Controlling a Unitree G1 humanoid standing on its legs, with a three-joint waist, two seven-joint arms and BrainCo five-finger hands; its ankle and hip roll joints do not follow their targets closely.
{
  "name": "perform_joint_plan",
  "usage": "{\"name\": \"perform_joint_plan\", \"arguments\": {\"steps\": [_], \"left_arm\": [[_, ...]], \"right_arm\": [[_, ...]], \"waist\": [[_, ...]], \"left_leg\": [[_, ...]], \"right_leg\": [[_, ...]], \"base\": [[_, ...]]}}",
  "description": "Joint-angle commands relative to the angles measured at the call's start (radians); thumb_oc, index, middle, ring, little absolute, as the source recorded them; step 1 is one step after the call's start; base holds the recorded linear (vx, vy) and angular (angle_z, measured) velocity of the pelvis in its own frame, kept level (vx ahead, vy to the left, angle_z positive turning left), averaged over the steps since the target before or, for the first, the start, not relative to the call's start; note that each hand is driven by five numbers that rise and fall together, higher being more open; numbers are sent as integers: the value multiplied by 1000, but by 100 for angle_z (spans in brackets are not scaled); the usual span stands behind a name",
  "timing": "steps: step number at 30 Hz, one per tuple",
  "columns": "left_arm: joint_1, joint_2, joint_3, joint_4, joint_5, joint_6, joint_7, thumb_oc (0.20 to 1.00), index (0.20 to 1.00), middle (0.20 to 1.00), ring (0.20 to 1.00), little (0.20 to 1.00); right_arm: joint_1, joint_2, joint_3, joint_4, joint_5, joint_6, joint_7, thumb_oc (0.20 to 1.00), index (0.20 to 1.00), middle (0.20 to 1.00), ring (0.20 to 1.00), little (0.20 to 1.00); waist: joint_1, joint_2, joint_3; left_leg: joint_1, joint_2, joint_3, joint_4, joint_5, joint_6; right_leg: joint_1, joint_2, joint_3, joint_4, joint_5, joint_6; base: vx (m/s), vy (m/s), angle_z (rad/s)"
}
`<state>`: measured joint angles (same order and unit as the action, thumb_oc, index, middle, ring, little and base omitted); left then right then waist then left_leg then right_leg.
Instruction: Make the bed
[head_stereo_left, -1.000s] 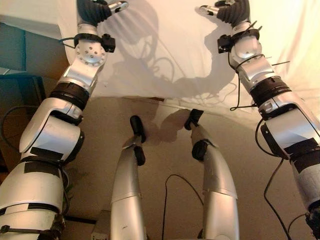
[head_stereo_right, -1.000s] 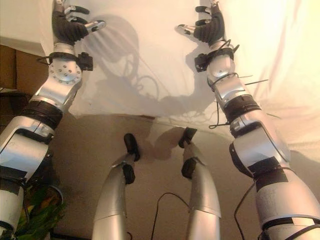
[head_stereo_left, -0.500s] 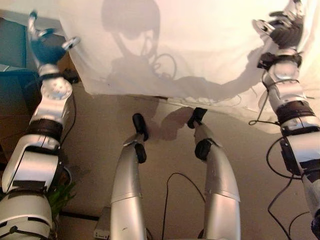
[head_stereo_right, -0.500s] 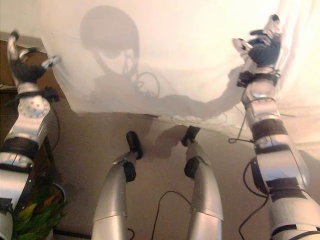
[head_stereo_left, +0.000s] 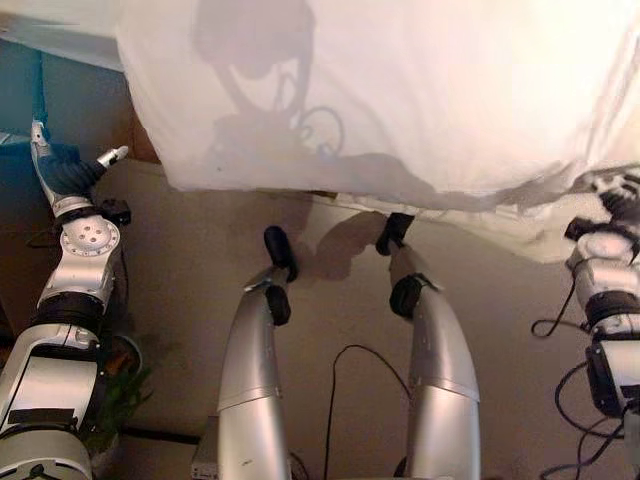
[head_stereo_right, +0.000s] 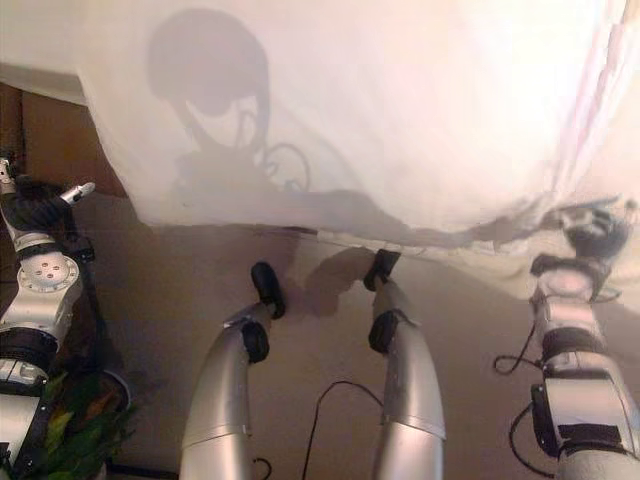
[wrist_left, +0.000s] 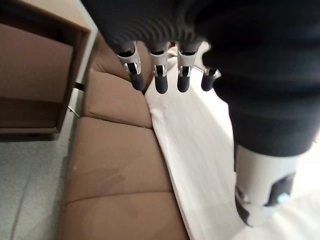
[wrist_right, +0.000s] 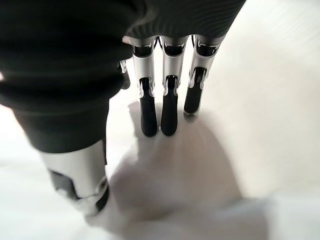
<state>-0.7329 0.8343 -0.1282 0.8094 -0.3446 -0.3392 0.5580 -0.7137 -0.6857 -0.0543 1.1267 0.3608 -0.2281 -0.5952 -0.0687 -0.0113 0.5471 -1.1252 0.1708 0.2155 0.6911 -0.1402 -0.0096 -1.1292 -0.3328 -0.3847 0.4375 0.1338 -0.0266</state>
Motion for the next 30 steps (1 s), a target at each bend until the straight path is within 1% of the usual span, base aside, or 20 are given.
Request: {"name": "perform_joint_plan", "arguments": {"steps": [1,2,3,4,5,6,7,9,10,11,12,14,15,17,20,21,22,23,26,30], "left_arm": [[27,-45,72,22,-13,-31,15,1000,1000,1000,1000,1000],[25,-53,65,21,-26,-32,-1,1000,1000,1000,1000,1000],[22,-80,37,20,-47,-22,-77,1000,1000,1000,1000,1000],[24,-78,36,22,-51,-21,-82,1000,1000,1000,1000,1000],[53,-110,9,67,-53,14,-203,1000,1000,1000,1000,1000],[54,-109,10,70,-55,13,-207,1000,1000,1000,1000,1000],[113,-155,-5,179,-57,53,-309,1000,1000,1000,1000,1000],[140,-175,-15,226,-60,67,-352,1000,1000,1000,1000,1000],[216,-235,-45,250,-44,74,-423,1000,1000,1000,1000,1000],[217,-235,-44,249,-44,74,-423,1000,1000,1000,1000,1000],[297,-286,-35,286,0,78,-483,1000,1000,1000,1000,1000],[348,-322,-18,313,15,84,-501,1000,1000,1000,1000,1000],[441,-342,1,350,77,80,-533,1000,1000,1000,1000,1000],[486,-361,35,378,71,86,-546,1000,1000,1000,1000,1000],[602,-414,116,411,143,64,-499,1000,1000,1000,1000,1000],[606,-414,117,410,144,64,-498,1000,1000,1000,1000,1000],[644,-442,154,423,149,64,-485,1000,1000,1000,1000,1000],[647,-442,154,422,149,64,-485,1000,1000,1000,1000,1000],[704,-498,156,419,196,51,-466,1000,1000,1000,1000,1000],[734,-525,111,419,264,48,-469,1000,1000,1000,1000,1000]], "right_arm": [[90,-19,-4,93,44,20,59,1000,1000,1000,1000,1000],[101,-6,12,119,70,30,117,1000,1000,1000,1000,1000],[129,29,57,161,137,66,287,1000,1000,1000,1000,1000],[130,26,59,166,143,66,298,1000,1000,1000,1000,1000],[160,66,123,204,136,118,471,1000,1000,1000,1000,1000],[160,65,124,207,137,117,476,1000,1000,1000,1000,1000],[191,95,121,269,134,138,516,1000,1000,1000,1000,1000],[198,105,121,288,115,135,516,1000,1000,1000,1000,1000],[239,134,117,295,81,136,529,1000,1000,1000,1000,1000],[241,135,116,294,80,136,528,1000,1000,1000,1000,1000],[290,159,97,280,68,134,566,1000,1000,1000,1000,1000],[337,173,76,266,65,126,576,1000,1000,1000,1000,1000],[411,180,46,261,36,125,580,1000,1000,1000,1000,1000],[449,197,34,260,18,122,580,1000,1000,1000,1000,1000],[558,267,38,272,-84,128,571,1000,1000,1000,1000,1000],[561,269,39,270,-85,129,570,1000,1000,1000,1000,1000],[597,306,32,270,-101,134,570,1000,1000,1000,1000,1000],[600,306,33,269,-101,134,570,1000,1000,1000,1000,1000],[644,355,5,221,-73,116,543,1000,1000,1000,1000,1000],[656,391,33,197,-84,104,535,1000,1000,1000,1000,1000]], "waist": [[3,63,-27],[4,62,-27],[9,60,-27],[9,60,-27],[16,60,-27],[15,59,-27],[12,54,-27],[9,49,-27],[4,39,-27],[3,39,-27],[-2,25,-27],[-8,14,-30],[5,4,-102],[8,1,-128],[36,-8,-268],[35,-9,-267],[42,-12,-330],[42,-12,-330],[43,-12,-422],[48,-11,-469]], "left_leg": [[20,-9,-21,-93,64,-45],[23,-9,-20,-94,64,-45],[38,-9,-20,-103,68,-46],[43,-9,-20,-106,69,-46],[96,-10,-18,-129,75,-50],[100,-11,-18,-135,81,-48],[195,-13,-4,-168,84,-49],[255,-16,5,-195,92,-48],[385,-21,13,-240,92,-49],[387,-22,14,-247,98,-48],[520,-23,17,-294,102,-50],[618,-19,25,-340,113,-60],[728,-19,22,-395,123,-68],[796,-15,26,-437,136,-78],[979,-11,36,-580,182,-107],[986,-12,36,-586,185,-108],[1045,-11,42,-637,199,-113],[1050,-11,43,-641,201,-114],[1130,-22,65,-699,219,-106],[1168,-31,62,-709,209,-102]], "right_leg": [[-20,-35,-11,192,-156,158],[-16,-36,-14,191,-155,159],[0,-39,-25,186,-155,160],[6,-39,-26,183,-155,160],[56,-43,-34,170,-152,167],[60,-43,-36,164,-149,166],[138,-47,-31,144,-142,172],[193,-42,-32,121,-134,170],[319,-26,-33,81,-127,173],[322,-25,-36,74,-123,171],[458,-9,-33,20,-112,172],[563,11,-41,-37,-102,174],[690,28,-59,-110,-98,180],[767,41,-74,-156,-90,184],[982,85,-120,-309,-71,202],[990,87,-121,-315,-69,202],[1055,107,-131,-365,-68,206],[1059,108,-131,-369,-66,206],[1136,119,-143,-435,-45,200],[1174,126,-136,-449,-52,198]], "base": [[-11,-1,-8],[-17,-33,-7],[-18,-34,-7],[-35,-70,-6],[-30,-42,-4],[-35,-45,-2],[0,0,0],[31,3,-3],[49,11,-4],[123,-10,-10],[67,-22,-10],[185,-64,0],[313,-89,8],[205,-56,-3],[217,-61,2],[221,-15,10],[88,-4,-2],[126,36,-5],[22,60,-1],[2,33,1]]}}
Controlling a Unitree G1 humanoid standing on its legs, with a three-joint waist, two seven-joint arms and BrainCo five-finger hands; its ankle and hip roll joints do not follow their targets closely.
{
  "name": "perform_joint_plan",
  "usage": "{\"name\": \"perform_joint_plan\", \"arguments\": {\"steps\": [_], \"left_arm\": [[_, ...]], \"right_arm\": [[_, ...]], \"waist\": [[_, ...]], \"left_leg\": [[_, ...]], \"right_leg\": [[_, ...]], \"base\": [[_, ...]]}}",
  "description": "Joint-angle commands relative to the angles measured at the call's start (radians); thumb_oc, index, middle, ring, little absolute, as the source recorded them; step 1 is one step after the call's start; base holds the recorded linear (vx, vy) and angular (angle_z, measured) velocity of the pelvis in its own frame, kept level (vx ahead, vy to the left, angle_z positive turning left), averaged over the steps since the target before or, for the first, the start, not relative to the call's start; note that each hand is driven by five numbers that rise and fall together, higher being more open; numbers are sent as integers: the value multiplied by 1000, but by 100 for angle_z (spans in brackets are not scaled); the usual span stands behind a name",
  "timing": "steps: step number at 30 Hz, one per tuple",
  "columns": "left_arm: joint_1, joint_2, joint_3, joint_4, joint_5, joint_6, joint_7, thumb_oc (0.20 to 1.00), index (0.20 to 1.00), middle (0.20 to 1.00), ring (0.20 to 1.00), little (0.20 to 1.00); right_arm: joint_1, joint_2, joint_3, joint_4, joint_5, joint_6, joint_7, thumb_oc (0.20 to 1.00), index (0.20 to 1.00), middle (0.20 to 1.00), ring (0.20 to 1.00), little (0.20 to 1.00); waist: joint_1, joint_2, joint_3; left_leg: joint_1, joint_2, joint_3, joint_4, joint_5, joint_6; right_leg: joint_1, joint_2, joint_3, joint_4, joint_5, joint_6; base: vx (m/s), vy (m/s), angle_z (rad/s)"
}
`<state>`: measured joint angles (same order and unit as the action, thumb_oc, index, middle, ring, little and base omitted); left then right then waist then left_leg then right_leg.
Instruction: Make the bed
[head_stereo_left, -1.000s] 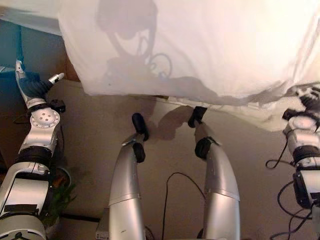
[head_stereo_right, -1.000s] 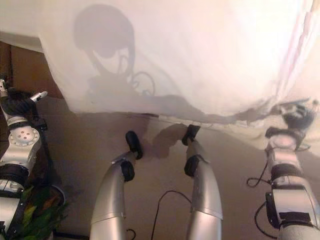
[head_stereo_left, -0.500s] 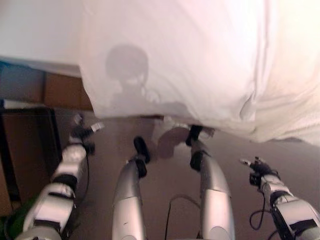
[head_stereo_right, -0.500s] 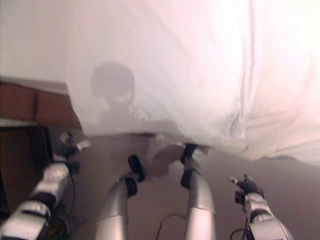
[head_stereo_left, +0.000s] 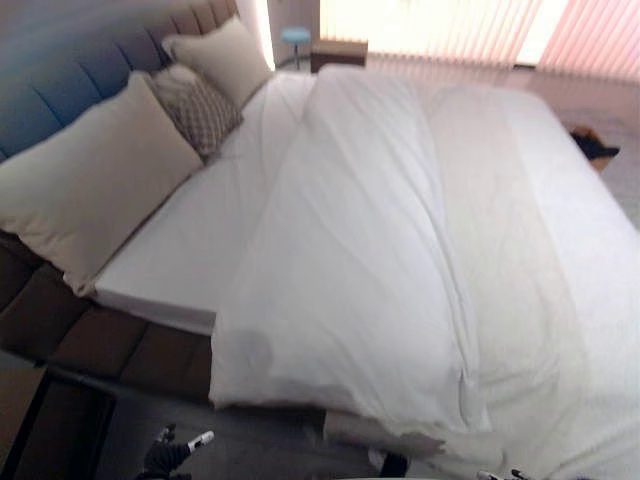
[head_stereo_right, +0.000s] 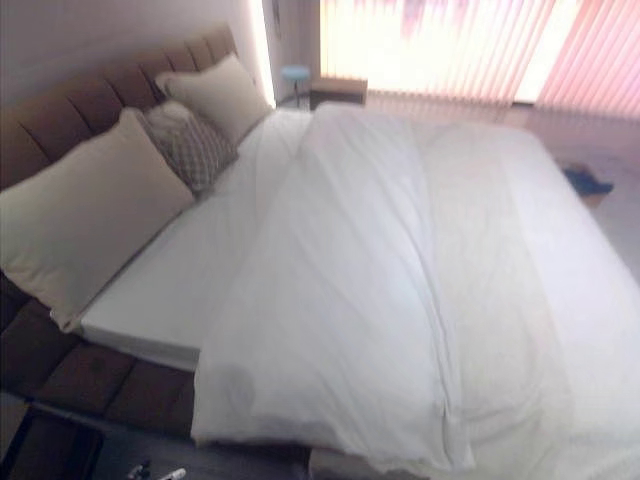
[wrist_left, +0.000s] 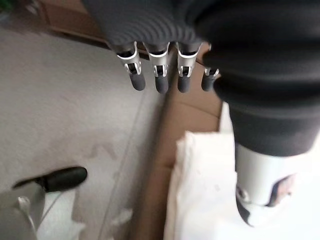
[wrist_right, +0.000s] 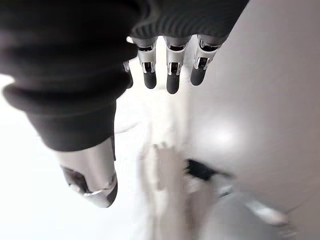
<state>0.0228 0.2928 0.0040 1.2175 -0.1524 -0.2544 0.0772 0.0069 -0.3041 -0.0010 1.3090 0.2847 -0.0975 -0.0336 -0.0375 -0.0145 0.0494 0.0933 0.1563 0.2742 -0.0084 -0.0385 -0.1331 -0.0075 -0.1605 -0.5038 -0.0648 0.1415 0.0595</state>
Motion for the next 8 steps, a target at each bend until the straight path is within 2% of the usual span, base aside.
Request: {"name": "perform_joint_plan", "arguments": {"steps": [1,2,8], "left_arm": [[-21,16,-21,11,71,-37,12,1000,1000,1000,1000,1000],[-6,3,-27,14,56,-31,-16,1000,1000,1000,1000,1000],[-4,-9,-58,20,111,-40,-6,1000,1000,1000,1000,1000]], "right_arm": [[-64,9,-20,15,-8,-27,-27,1000,1000,1000,1000,1000],[-54,16,10,1,-38,-22,-18,1000,1000,1000,1000,1000],[-54,35,54,-7,-102,-24,-34,1000,1000,1000,1000,1000]], "waist": [[17,-8,28],[18,-6,17],[16,-9,-4]], "left_leg": [[-49,-17,3,-10,107,22],[-36,-21,0,-8,100,25],[-19,-32,-9,-13,91,33]], "right_leg": [[53,-46,-17,53,-60,112],[65,-45,-12,58,-66,109],[75,-42,5,65,-75,106]], "base": [[-11,64,0],[-14,30,-6],[-20,36,-1]]}}
